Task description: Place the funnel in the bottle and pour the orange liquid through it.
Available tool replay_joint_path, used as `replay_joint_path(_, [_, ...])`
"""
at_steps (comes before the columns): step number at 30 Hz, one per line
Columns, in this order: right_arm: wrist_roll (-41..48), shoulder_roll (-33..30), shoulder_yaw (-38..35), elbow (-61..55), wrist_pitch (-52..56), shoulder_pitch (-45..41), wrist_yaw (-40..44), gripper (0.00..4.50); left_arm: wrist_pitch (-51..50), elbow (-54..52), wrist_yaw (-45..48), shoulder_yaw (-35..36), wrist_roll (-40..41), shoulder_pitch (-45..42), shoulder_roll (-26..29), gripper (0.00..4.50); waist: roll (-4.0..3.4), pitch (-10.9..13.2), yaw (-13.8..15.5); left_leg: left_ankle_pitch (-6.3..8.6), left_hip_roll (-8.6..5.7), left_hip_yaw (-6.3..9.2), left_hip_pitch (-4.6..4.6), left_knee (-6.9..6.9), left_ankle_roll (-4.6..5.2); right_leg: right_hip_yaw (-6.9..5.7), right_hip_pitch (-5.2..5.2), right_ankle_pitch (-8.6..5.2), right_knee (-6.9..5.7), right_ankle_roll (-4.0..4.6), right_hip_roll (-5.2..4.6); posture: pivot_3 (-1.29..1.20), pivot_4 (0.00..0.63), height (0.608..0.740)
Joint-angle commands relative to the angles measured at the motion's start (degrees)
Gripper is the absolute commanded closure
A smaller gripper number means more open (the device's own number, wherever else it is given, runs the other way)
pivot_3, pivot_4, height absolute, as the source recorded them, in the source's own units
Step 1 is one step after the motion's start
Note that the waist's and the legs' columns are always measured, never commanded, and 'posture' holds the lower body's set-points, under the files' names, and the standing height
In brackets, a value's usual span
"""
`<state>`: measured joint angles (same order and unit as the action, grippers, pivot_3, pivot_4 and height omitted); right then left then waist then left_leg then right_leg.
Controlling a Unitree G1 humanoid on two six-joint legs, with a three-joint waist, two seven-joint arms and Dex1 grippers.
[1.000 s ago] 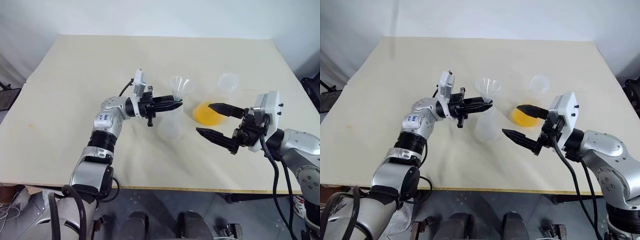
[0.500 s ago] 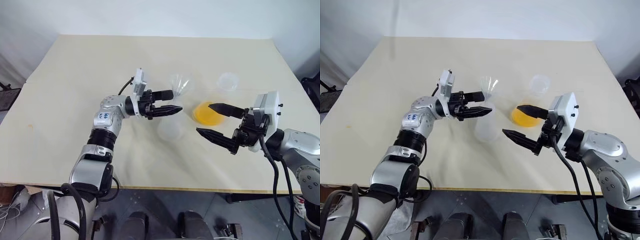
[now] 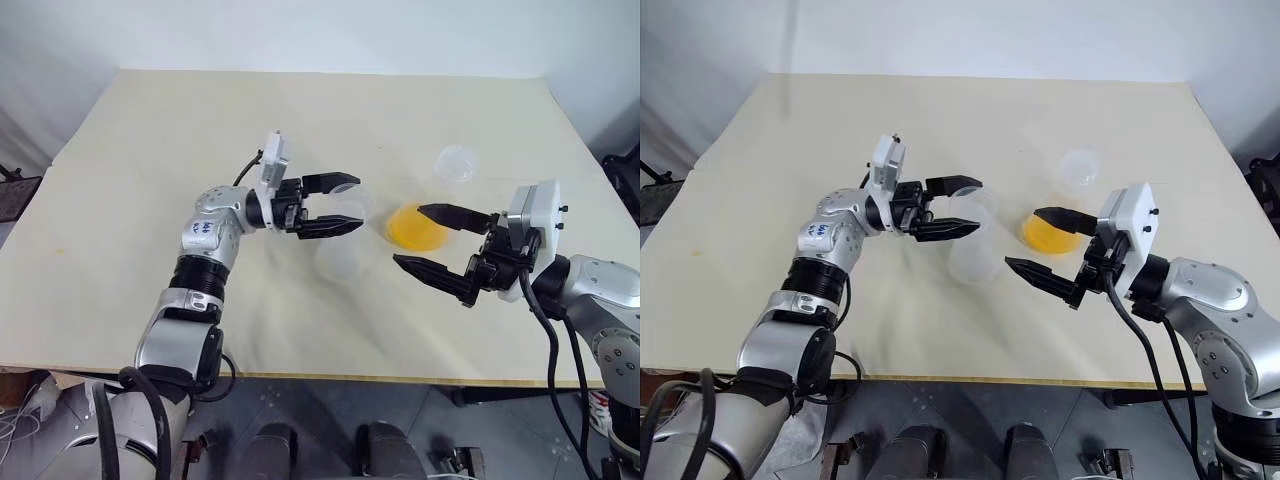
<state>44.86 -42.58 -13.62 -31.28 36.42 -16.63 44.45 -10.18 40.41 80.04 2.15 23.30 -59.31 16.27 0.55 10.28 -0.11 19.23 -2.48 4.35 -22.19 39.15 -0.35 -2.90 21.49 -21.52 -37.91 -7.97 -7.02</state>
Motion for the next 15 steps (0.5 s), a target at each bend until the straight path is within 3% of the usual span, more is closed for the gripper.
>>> replay_joint_path(1, [-0.2,-1.2,-1.0,-0.6,-1.0,-0.2,0.6,0.0,-0.9,-3.8,2.1,0.8,1.1,0.1,2.6,0.03,0.0,0.0,-0.1,0.0,0.0,0.0,0.0,0.0,0.0,0.0,0.0,0.0,0.0,0.0,0.01,0.0,0.15,0.74])
replay_joint_path(5, [-0.4,-2.1,-2.0,-0.2,-1.3,0.4,1.4,0.0,-2.3,-5.1,3.9,1.2,1.0,1.2,6.6,0.03,-0.01,0.0,-0.1,0.0,0.02,0.01,0.01,-0.01,0.0,0.0,0.0,0.0,-0.01,0.0,0.01,0.0,0.15,0.74])
replay_joint_path(9, [-1.7,-4.7,-4.5,1.4,-1.2,1.7,1.7,0.0,-2.1,-5.8,6.4,2.2,0.2,4.0,14.4,0.03,-0.01,0.0,-0.2,0.0,0.04,0.02,0.01,-0.02,0.0,0.01,0.01,0.0,0.0,0.0,0.03,0.0,0.15,0.74])
replay_joint_path(15, [-3.0,-7.0,-7.6,2.0,-0.5,4.6,0.6,0.0,-3.2,-9.7,7.7,4.1,3.0,7.6,17.8,0.03,-0.01,0.0,0.3,0.0,-0.02,0.14,0.0,0.03,0.01,-0.01,-0.04,0.0,-0.01,0.0,-0.03,0.0,0.15,0.74])
